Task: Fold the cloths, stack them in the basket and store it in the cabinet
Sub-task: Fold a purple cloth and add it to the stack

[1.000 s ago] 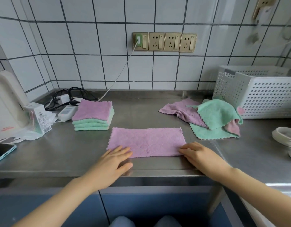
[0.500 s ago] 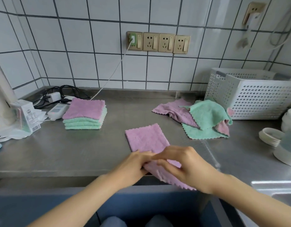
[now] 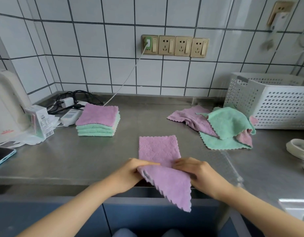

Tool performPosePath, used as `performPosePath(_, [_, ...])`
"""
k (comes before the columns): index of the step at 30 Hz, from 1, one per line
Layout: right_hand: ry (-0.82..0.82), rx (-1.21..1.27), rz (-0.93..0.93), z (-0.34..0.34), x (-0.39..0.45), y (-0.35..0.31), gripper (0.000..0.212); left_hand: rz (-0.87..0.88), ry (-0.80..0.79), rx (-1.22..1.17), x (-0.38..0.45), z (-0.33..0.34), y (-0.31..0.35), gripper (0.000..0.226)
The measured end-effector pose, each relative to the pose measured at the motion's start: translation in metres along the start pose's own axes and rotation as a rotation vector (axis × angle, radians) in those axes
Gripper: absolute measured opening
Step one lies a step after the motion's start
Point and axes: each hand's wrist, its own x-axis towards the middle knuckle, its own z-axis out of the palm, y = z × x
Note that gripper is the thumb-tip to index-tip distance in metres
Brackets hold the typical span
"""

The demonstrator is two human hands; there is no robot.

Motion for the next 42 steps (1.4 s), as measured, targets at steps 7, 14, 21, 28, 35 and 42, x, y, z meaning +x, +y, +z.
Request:
performPosePath(7, [-0.012,0.144,0.198,-0.012,0.01,0.005,0.025,-0.055,0.197,0.145,-0.007,-0.015,-0.017,0.034])
performPosePath(14, [-0.002,0.316,0.938,-0.009,0.084,0.018,0.044,-0.525,0.331,-0.141,0.056,-0.025,-0.01,0.025])
performPosePath(21, [0.047,-0.033,1.011,0.016,0.09,0.021,0.037,-0.554,0.368,-0.058,0.064,-0.018,-0.019,0.026])
performPosePath(28, [0.093,-0.267,0.911,0.021,0.086,0.008,0.023,-0.461,0.478,0.278,0.059,-0.012,-0.018,0.019])
performPosePath(35, [0.086,-0.641,0.636,0.026,0.076,0.006,0.035,-0.419,0.442,0.373,0.059,-0.011,-0.016,0.038])
performPosePath(42, [0.028,-0.565,0.722,0.028,0.072,0.011,0.039,-0.537,0.594,-0.707,0.068,-0.009,-0.01,0.069])
